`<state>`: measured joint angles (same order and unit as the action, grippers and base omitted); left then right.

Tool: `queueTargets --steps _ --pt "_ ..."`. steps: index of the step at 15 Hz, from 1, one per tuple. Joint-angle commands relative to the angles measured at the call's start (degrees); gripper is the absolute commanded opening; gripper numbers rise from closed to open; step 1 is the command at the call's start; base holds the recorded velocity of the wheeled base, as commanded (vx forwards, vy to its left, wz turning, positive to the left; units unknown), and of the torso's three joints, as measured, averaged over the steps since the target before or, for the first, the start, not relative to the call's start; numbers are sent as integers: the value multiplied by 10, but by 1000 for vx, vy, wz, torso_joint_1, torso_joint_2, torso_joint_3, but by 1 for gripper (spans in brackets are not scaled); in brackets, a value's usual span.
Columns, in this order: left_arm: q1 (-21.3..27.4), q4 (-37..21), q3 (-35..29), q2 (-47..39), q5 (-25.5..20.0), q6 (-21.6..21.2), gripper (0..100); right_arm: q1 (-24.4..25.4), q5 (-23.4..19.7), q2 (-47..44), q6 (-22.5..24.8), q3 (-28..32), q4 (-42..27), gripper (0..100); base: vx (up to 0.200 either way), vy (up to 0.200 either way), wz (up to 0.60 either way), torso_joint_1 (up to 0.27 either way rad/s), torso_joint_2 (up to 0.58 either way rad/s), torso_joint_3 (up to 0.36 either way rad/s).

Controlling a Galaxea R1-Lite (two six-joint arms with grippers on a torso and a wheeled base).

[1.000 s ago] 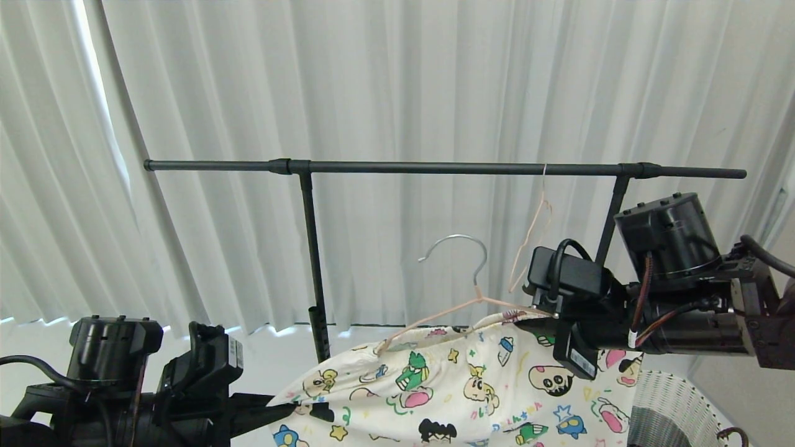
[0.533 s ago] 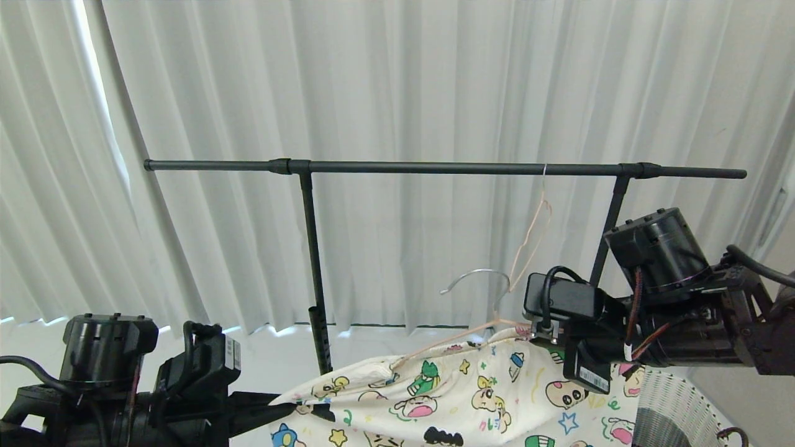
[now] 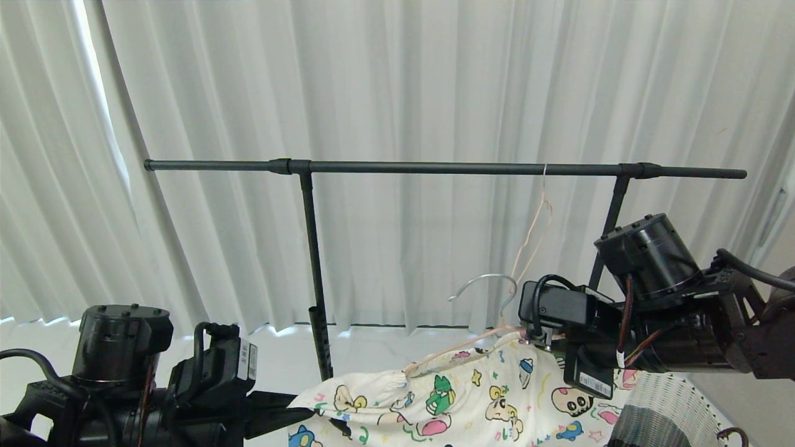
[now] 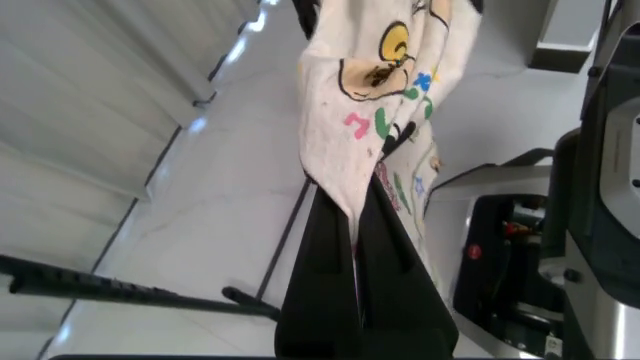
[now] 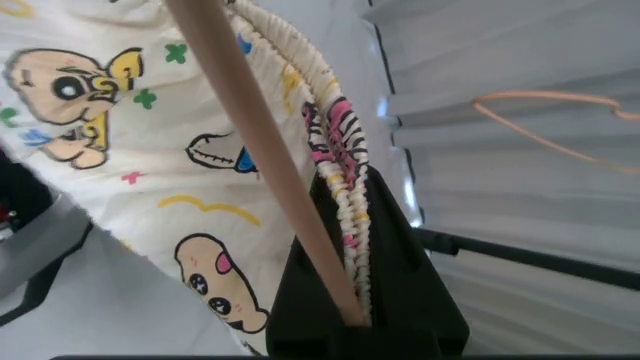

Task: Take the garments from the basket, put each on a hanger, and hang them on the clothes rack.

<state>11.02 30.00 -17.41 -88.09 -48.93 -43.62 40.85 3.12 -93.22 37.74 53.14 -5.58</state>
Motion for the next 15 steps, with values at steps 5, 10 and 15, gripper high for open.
queueTargets --steps 5,10,15 --pt "0 1 7 39 0 -2 0 3 7 0 -36 0 1 0 0 0 0 0 0 0" --pt "-77 1 30 14 1 -2 100 -1 -24 48 -127 -2 32 0 0 0 0 0 0 0" --pt "-114 1 39 20 1 -1 100 -2 14 63 -203 -1 25 0 0 0 0 0 0 0"
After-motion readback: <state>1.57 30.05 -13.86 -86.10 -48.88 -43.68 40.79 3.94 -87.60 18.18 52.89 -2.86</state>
